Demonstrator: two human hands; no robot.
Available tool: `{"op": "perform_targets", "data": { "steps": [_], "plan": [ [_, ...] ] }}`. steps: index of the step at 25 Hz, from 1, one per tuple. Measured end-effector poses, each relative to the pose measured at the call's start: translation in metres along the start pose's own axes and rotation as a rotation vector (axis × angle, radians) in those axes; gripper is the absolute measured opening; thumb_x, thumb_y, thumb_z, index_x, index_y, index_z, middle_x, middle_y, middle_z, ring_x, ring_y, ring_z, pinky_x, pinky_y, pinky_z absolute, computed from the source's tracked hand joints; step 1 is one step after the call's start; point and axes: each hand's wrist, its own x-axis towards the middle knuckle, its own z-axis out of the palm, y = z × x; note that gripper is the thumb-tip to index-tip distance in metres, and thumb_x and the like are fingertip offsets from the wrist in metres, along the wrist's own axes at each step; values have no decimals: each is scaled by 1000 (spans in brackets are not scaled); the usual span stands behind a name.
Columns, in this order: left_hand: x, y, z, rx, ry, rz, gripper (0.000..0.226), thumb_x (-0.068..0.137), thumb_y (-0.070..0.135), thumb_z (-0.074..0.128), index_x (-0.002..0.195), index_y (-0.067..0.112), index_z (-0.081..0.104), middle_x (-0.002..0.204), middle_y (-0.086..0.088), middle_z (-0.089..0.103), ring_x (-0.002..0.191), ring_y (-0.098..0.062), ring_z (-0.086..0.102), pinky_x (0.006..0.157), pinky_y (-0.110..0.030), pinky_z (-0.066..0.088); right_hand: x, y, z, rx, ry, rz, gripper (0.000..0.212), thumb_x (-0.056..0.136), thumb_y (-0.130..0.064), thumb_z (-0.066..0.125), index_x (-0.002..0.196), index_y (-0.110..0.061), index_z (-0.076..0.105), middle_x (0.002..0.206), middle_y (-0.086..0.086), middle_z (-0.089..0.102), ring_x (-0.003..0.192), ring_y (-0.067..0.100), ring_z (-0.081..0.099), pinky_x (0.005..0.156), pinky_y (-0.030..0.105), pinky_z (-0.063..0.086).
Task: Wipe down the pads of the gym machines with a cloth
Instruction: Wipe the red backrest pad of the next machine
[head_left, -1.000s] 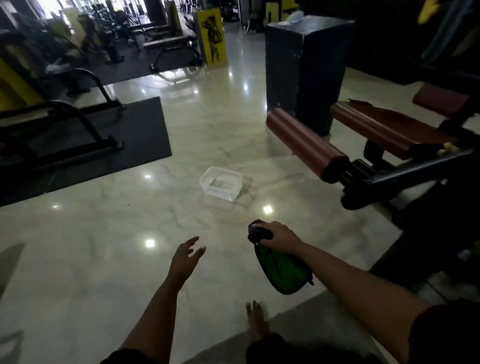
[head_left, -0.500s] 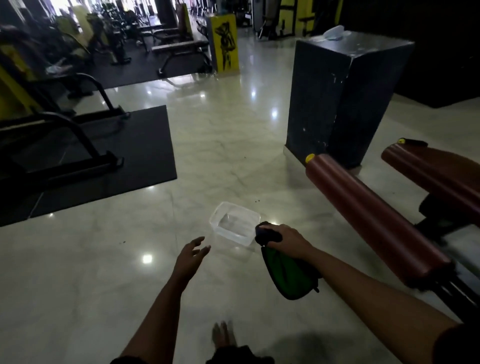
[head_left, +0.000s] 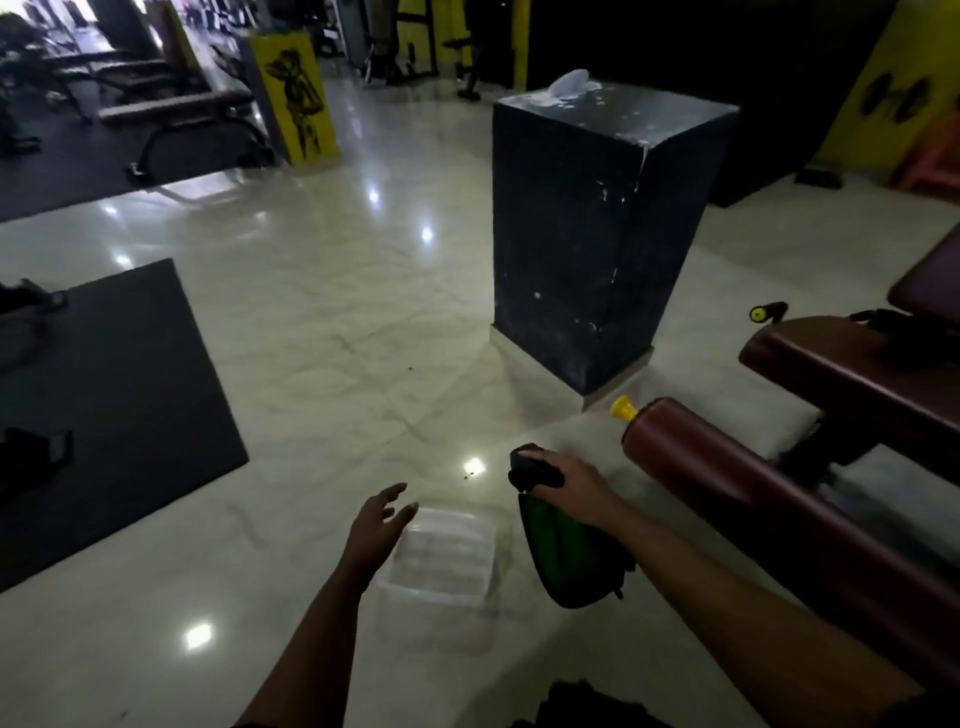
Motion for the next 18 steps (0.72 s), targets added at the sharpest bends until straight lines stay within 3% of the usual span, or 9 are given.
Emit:
{"op": "perform_targets", "data": {
  "steps": [10, 18],
  "plan": [
    [260, 123, 69, -13, -162, 95, 42, 88, 28, 61, 128, 22, 53, 134, -5, 51, 120, -21, 51, 92, -28, 39, 206, 36, -95, 2, 97, 106, 56, 80, -25, 66, 133, -35, 47, 132, 9, 52, 121, 26, 50, 100, 31, 38],
    [389, 227, 163, 74, -345, 191, 44, 89, 28, 59, 132, 22, 49, 135, -3, 46, 123, -20, 47, 94, -29, 39, 315, 75, -195, 86, 240, 214, 51, 85, -25, 65, 133, -29, 48, 134, 8, 51, 122, 23, 49, 97, 23, 35]
  ]
}}
